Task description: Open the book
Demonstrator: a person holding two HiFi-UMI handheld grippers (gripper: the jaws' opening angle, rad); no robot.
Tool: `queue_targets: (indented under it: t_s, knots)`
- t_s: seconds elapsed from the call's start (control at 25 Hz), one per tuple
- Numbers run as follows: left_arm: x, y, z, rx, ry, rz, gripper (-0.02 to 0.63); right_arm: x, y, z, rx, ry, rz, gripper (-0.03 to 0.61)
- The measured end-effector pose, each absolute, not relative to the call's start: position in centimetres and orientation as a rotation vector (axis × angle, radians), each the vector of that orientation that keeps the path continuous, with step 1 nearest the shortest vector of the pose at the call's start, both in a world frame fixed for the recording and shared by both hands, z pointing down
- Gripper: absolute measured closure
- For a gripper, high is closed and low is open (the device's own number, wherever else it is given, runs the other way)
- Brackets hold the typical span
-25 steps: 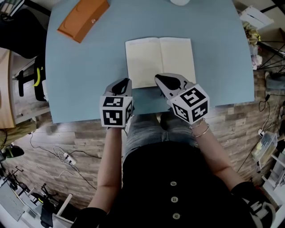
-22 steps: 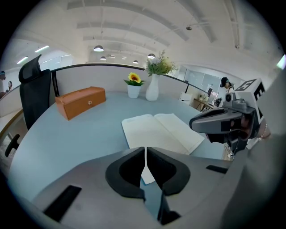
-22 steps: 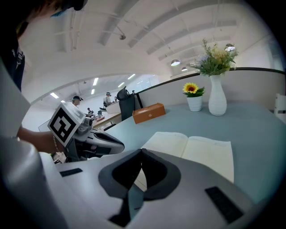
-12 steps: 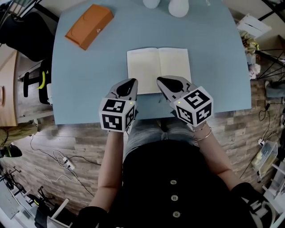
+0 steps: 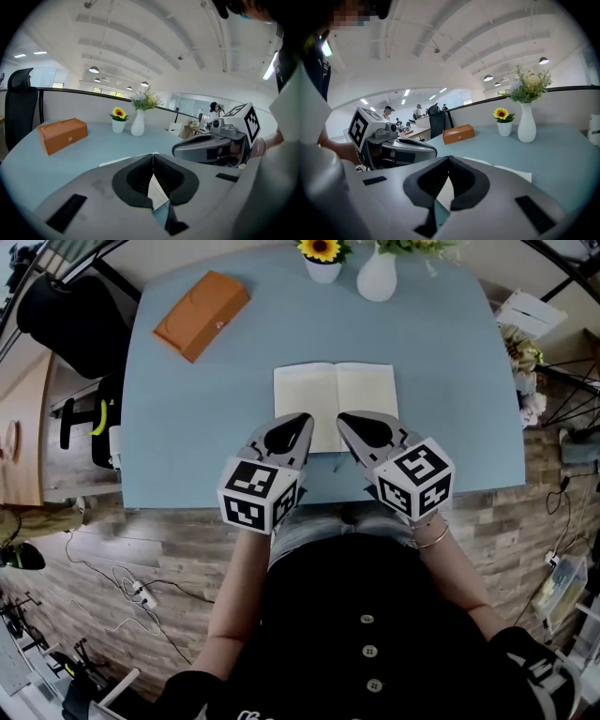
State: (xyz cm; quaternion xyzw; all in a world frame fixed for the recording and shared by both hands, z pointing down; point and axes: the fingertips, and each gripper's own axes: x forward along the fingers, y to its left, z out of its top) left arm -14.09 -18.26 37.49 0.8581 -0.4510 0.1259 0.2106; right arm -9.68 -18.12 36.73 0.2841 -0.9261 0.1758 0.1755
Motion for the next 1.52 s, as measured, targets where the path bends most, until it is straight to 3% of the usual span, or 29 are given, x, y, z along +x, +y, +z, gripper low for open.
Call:
queue_targets:
  t_s: [1.52]
  knots:
    - [-9.4,-17.4,37.3,2.479,-1.136,0.354,0.603,-6.9,-17.1,35.0,0.857,-2.679,0.458,0.575]
